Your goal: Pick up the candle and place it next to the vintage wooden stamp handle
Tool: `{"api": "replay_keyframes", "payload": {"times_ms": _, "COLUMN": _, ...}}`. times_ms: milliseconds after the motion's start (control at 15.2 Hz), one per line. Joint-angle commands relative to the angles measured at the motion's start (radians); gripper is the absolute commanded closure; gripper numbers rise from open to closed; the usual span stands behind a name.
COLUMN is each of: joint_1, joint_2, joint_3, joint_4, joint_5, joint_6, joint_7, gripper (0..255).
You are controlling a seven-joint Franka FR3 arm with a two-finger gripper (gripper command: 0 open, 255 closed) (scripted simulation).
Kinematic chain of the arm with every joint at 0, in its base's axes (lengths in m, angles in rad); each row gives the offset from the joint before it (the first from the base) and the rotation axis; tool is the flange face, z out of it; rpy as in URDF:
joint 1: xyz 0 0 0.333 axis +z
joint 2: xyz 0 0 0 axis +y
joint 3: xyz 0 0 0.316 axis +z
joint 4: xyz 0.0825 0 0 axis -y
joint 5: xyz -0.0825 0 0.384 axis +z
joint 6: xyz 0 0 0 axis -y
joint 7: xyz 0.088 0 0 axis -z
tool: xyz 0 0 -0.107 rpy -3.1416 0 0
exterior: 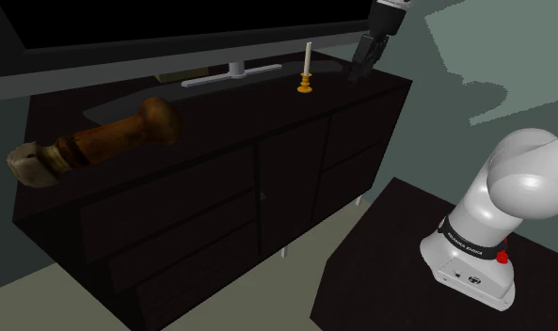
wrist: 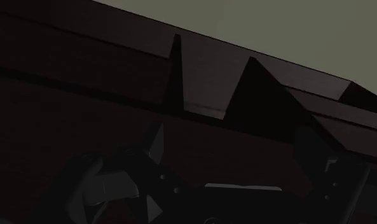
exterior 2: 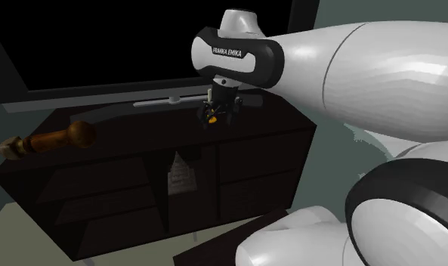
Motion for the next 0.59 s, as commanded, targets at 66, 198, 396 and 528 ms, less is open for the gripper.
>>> {"api": "replay_keyframes", "payload": {"times_ms": 66, "joint_1": -0.002, "joint_2": 0.08, "joint_3": -0.02, "joint_4": 0.02, "joint_5": 0.0, "joint_6": 0.112, "joint_7": -0.033, "gripper": 0}}
{"api": "replay_keyframes", "payload": {"times_ms": 198, "joint_1": -0.001, "joint_2": 0.135, "joint_3": -0.033, "joint_4": 0.044, "joint_5": 0.003, "joint_6": 0.176, "joint_7": -0.054, "gripper": 0}}
{"api": "replay_keyframes", "payload": {"times_ms": 396, "joint_1": 0.002, "joint_2": 0.22, "joint_3": -0.053, "joint_4": 0.09, "joint_5": 0.015, "joint_6": 0.264, "joint_7": -0.086, "gripper": 0}}
{"api": "replay_keyframes", "payload": {"times_ms": 528, "joint_1": 0.005, "joint_2": 0.278, "joint_3": -0.067, "joint_4": 0.127, "joint_5": 0.026, "joint_6": 0.318, "joint_7": -0.109, "gripper": 0}}
